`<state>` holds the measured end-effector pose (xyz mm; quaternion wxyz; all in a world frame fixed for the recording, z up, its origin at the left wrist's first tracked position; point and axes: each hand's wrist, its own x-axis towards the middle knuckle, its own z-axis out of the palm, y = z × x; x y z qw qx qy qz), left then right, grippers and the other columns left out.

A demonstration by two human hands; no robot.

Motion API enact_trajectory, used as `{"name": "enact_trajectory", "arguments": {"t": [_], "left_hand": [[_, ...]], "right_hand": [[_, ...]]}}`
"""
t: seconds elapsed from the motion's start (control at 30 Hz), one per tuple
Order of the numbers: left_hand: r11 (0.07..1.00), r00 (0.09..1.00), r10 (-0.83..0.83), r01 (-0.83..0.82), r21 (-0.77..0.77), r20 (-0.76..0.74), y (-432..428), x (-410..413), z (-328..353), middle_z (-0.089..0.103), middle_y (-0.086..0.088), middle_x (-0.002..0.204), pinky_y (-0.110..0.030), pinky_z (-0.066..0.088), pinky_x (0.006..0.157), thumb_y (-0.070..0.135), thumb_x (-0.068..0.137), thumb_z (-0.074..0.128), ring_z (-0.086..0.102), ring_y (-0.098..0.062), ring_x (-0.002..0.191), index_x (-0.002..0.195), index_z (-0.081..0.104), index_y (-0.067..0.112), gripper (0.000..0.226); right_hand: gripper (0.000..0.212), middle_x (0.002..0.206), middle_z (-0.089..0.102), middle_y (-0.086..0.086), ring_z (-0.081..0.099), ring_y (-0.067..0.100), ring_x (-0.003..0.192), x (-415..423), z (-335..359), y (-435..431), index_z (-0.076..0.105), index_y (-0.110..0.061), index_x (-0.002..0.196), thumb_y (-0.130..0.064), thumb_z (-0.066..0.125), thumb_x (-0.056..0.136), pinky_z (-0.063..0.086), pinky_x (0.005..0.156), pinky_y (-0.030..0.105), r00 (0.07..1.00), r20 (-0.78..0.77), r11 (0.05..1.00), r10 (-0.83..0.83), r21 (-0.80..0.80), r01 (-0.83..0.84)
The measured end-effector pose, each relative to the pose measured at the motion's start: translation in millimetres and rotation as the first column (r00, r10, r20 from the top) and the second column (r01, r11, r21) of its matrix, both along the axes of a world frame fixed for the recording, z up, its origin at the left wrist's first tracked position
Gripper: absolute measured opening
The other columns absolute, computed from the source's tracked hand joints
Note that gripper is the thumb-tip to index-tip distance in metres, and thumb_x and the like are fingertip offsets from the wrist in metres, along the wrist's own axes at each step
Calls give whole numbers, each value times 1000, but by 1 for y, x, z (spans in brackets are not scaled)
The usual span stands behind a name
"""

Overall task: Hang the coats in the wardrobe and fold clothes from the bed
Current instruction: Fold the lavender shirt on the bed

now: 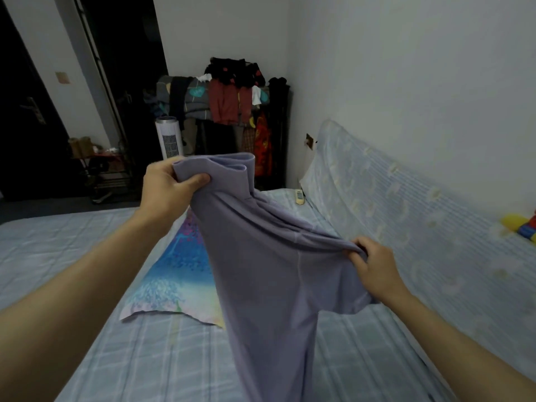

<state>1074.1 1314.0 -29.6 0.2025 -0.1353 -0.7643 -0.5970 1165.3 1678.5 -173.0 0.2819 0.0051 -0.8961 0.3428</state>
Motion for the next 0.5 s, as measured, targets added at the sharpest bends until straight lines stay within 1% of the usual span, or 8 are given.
{"name": "enact_trajectory", "arguments": {"t": [0.03, 0.1, 0.13, 0.17, 0.27, 0.33, 0.43, 0.5], "left_hand": [[1000, 1000, 10, -10, 22, 7, 4, -16, 2, 71, 2, 83, -31, 57, 66, 6, 82, 75, 69, -10, 78, 91, 71, 19, 16], [999, 999, 28, -26, 45, -29, 9, -40, 10, 69, 5, 82, -21, 53, 61, 6, 83, 75, 66, 0, 70, 94, 70, 15, 15], [998, 998, 29, -26, 53, -55, 9, -47, 15, 69, 5, 84, -16, 51, 60, 7, 82, 76, 65, 3, 70, 96, 70, 14, 16], [998, 997, 31, -26, 62, -76, 8, -53, 20, 69, 5, 86, -15, 51, 62, 8, 82, 76, 65, 4, 72, 98, 70, 13, 17], [999, 991, 14, -8, 51, -131, -1, -52, 35, 70, 2, 89, -23, 55, 69, 10, 82, 76, 65, -5, 79, 94, 71, 20, 16], [999, 986, -8, 13, 31, -166, -7, -38, 42, 70, 2, 86, -26, 54, 69, 11, 82, 75, 63, -9, 80, 88, 70, 25, 16], [999, 982, -29, 34, 24, -187, -11, -4, 46, 71, 10, 82, -22, 52, 67, 11, 82, 76, 64, -6, 78, 88, 71, 29, 19], [999, 983, -46, 48, 6, -177, -15, 24, 41, 71, 15, 78, -19, 51, 64, 9, 82, 75, 63, -3, 75, 88, 71, 28, 20]], "right_hand": [[32, 62, 53, -10, 53, -1, 60, -17, 3, 2, 53, -25, 72, 2, 67, 84, 35, 55, 7, 1000, -13, 1000, -10, 2, 10], [30, 62, 53, -6, 49, 4, 57, -49, 12, 4, 54, -23, 73, 1, 66, 84, 32, 54, 13, 998, -47, 999, -35, 5, 35], [27, 64, 54, -2, 49, 11, 57, -61, 19, 5, 55, -21, 74, 1, 66, 84, 30, 54, 16, 996, -72, 999, -48, 6, 49], [23, 66, 56, 1, 50, 17, 60, -73, 25, 7, 58, -19, 75, 1, 65, 84, 30, 55, 19, 993, -100, 998, -59, 2, 59], [10, 72, 61, 5, 54, 20, 66, -89, 42, 12, 63, -12, 81, -3, 63, 86, 35, 58, 24, 983, -170, 997, -73, -34, 68], [9, 73, 60, 5, 54, 18, 67, -82, 49, 14, 63, -13, 82, -6, 60, 87, 37, 58, 26, 976, -208, 998, -64, -32, 59], [11, 74, 60, 4, 53, 16, 68, -54, 56, 15, 62, -13, 83, -3, 59, 87, 38, 59, 18, 973, -228, 999, -31, 0, 32], [13, 75, 59, 4, 54, 18, 69, -29, 55, 15, 62, -11, 82, 1, 61, 86, 37, 61, 19, 975, -224, 1000, -4, 28, 11]]}}
